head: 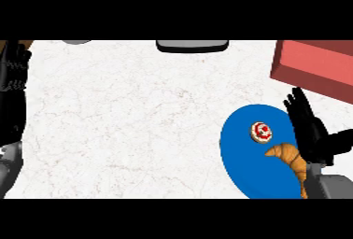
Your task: Pick the cupcake from the plate and place it in the cardboard box
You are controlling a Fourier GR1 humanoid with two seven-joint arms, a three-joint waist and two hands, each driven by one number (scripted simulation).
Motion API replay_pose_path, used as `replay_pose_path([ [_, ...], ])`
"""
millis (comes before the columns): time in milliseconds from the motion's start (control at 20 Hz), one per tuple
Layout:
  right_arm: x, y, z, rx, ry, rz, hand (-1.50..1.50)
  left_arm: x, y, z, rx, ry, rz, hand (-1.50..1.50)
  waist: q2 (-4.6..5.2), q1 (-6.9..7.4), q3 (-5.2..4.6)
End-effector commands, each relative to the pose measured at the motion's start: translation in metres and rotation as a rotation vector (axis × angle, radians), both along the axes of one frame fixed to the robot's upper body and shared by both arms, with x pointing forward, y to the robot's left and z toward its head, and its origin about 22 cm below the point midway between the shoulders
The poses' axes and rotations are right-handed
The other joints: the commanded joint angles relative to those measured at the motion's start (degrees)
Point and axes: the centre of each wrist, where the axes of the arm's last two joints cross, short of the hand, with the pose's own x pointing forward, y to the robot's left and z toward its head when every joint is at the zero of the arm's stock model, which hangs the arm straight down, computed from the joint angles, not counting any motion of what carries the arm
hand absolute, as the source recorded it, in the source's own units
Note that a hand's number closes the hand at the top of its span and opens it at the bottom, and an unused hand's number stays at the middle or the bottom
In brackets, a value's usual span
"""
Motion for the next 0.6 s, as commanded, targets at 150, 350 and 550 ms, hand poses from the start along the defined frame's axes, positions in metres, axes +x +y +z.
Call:
replay_pose_path([
  [150, 0.026, -0.008, 0.077, -0.177, -0.251, 0.245, 1.5, -0.016, -0.004, -0.079, -0.177, 0.356, 0.123, 0.0, 0.14, -0.15, -1.7],
  [350, 0.02, -0.06, 0.116, -0.844, -0.253, 0.243, 1.5, -0.033, -0.006, -0.111, -0.287, 0.547, 0.14, 0.0, 0.56, -0.88, -2.43],
  [550, 0.0, -0.069, 0.083, -0.658, -0.324, 0.127, -1.5, -0.039, -0.026, -0.137, -0.337, 0.62, 0.145, 0.0, -0.03, -0.86, -1.57],
])
